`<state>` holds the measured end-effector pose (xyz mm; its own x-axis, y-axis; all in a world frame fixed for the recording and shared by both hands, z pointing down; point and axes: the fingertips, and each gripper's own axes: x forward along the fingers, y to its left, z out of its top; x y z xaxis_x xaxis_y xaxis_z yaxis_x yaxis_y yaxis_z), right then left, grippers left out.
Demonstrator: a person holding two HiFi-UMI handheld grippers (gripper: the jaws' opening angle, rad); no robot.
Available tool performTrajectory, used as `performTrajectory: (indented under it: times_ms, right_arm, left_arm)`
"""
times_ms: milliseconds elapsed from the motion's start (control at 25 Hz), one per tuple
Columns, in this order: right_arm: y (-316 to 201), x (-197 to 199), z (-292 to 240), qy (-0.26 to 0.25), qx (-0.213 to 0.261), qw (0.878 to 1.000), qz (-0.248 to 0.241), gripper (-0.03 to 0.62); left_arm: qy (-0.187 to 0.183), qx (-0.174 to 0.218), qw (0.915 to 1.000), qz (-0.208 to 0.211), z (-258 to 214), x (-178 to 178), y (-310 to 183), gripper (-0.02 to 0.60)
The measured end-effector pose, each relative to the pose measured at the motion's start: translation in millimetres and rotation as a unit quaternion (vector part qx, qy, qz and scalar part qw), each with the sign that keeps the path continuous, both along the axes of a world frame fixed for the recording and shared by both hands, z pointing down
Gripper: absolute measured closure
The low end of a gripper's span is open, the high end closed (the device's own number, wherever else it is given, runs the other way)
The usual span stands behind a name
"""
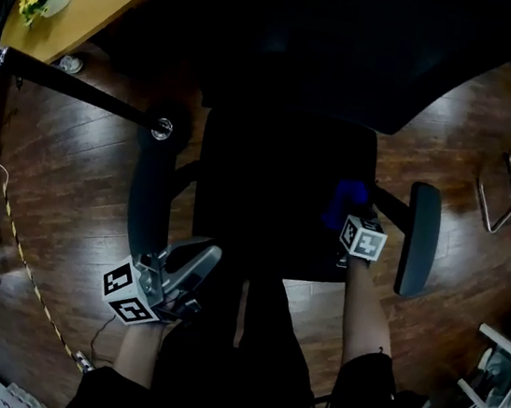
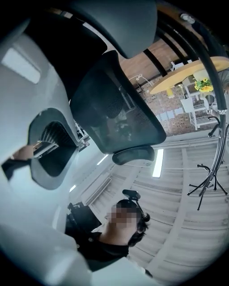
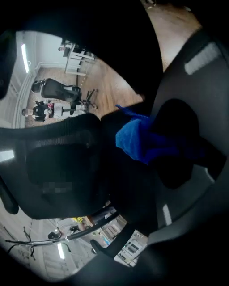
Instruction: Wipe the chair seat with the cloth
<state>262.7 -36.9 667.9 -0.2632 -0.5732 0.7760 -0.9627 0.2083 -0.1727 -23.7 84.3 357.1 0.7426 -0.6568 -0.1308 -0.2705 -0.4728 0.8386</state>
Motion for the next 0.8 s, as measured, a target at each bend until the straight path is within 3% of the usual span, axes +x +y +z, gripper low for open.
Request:
performTrajectory:
  times_ms: [160,480,600,800]
  right_arm:
    - [0.7,39.7,-3.9,0.008,-0.002,1.000,0.017,0.533]
    - [-1.3,37.4,-14.9,-0.007,0.007,0.999,0.042,0.531]
    - [-2.6,-12.8,-25.4,-0.027,0.035,0.999,0.000,0.531]
    - [12.6,-169.1,-42.9,-0.125,0.028,0.987,-0.100,0.531]
  left_arm:
    - [0.000,0.002,0.9998,0.021,-2.4,16.9,-2.1,0.589]
    - [-0.003,0.001,0.9998,0.018,-3.0,15.4,-5.2,0.589]
    - [-0.001,-0.005,1.0000,-0.001,0.1,-1.0,-2.8,0.589]
    - [0.006,-0.001,0.9992,-0.040,-2.8,-28.7,4.5,0.589]
